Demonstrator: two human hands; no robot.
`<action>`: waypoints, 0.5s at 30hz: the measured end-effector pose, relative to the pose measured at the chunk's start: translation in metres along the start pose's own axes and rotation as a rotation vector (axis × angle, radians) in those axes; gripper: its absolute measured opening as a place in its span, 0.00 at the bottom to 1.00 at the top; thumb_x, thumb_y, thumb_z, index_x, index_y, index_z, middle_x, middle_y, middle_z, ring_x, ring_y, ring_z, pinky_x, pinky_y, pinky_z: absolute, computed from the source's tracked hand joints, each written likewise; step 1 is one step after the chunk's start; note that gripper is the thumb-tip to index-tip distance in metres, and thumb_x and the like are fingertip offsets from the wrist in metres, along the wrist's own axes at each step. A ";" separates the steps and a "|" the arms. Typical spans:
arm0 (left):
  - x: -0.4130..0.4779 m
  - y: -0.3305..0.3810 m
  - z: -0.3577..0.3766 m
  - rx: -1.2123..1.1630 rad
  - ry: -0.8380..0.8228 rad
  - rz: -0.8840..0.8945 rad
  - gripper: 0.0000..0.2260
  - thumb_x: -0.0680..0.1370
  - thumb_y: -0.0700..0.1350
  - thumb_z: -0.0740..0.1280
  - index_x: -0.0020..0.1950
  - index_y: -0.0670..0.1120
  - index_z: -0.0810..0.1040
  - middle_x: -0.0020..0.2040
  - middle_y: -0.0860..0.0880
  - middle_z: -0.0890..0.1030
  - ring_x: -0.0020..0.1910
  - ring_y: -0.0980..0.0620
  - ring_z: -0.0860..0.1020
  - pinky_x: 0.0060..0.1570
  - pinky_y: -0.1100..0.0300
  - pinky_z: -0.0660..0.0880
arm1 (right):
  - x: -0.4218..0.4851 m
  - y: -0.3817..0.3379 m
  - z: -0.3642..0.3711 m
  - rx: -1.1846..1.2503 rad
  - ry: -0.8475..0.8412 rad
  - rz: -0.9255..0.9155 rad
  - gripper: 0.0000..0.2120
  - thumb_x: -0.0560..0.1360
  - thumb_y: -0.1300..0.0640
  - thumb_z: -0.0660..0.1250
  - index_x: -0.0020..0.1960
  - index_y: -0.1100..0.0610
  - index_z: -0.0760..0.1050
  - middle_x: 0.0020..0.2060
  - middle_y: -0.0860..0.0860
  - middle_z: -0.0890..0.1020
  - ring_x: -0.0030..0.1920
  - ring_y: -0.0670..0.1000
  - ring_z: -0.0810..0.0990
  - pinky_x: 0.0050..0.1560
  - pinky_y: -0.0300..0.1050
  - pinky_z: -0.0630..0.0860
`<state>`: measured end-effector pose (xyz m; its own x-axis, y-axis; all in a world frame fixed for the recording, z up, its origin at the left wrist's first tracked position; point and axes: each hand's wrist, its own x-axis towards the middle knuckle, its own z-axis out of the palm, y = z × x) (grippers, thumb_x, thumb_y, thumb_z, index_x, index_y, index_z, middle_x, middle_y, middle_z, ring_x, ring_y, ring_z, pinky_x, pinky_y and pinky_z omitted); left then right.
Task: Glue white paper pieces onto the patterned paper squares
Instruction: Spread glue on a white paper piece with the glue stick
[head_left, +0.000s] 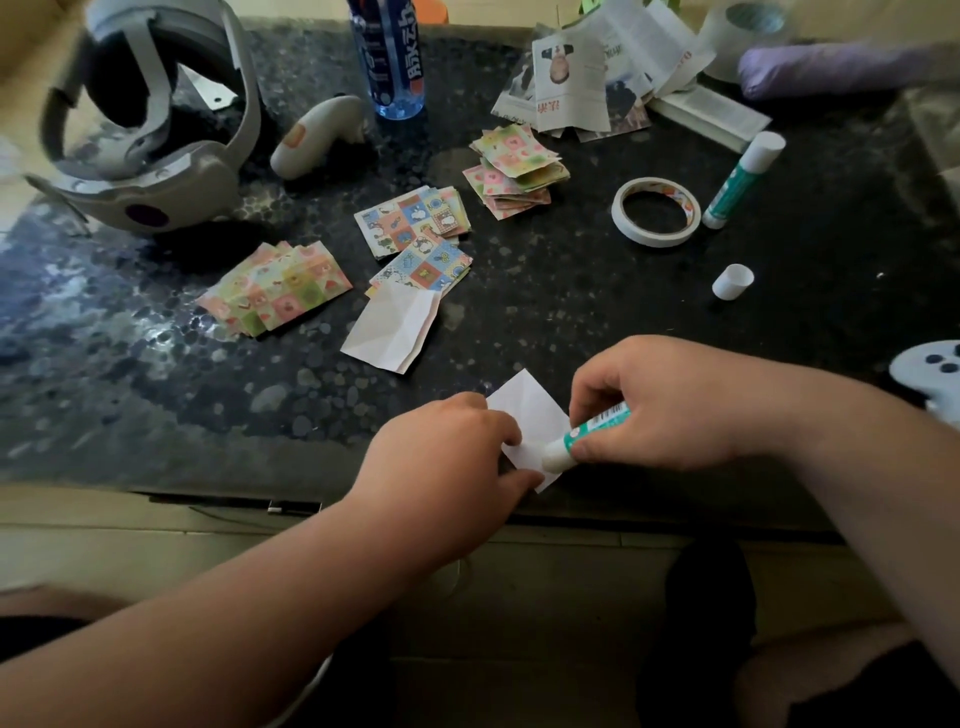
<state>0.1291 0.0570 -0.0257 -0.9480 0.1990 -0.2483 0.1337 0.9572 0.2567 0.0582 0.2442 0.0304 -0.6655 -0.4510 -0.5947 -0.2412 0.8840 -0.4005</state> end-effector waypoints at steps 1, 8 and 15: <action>0.000 0.000 0.000 -0.006 0.002 -0.010 0.18 0.77 0.66 0.65 0.64 0.62 0.77 0.51 0.60 0.72 0.51 0.59 0.75 0.39 0.62 0.67 | 0.001 -0.001 0.000 -0.005 -0.009 0.012 0.07 0.75 0.44 0.74 0.51 0.43 0.81 0.47 0.40 0.80 0.48 0.44 0.80 0.50 0.42 0.81; -0.002 -0.003 0.004 -0.045 0.031 -0.014 0.18 0.77 0.64 0.66 0.65 0.61 0.78 0.57 0.59 0.70 0.58 0.58 0.72 0.46 0.61 0.72 | 0.010 -0.003 0.002 -0.009 0.032 0.025 0.06 0.75 0.44 0.74 0.49 0.44 0.81 0.46 0.40 0.80 0.47 0.44 0.79 0.49 0.42 0.79; -0.001 -0.005 0.004 -0.073 0.057 -0.063 0.18 0.73 0.66 0.70 0.60 0.61 0.79 0.56 0.60 0.69 0.56 0.58 0.73 0.46 0.59 0.73 | 0.020 -0.002 0.002 0.062 0.180 0.009 0.07 0.75 0.43 0.74 0.47 0.45 0.82 0.47 0.41 0.80 0.48 0.44 0.79 0.48 0.44 0.79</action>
<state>0.1302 0.0526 -0.0310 -0.9690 0.1251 -0.2131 0.0544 0.9492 0.3099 0.0464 0.2329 0.0181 -0.7845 -0.4086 -0.4665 -0.1941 0.8762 -0.4411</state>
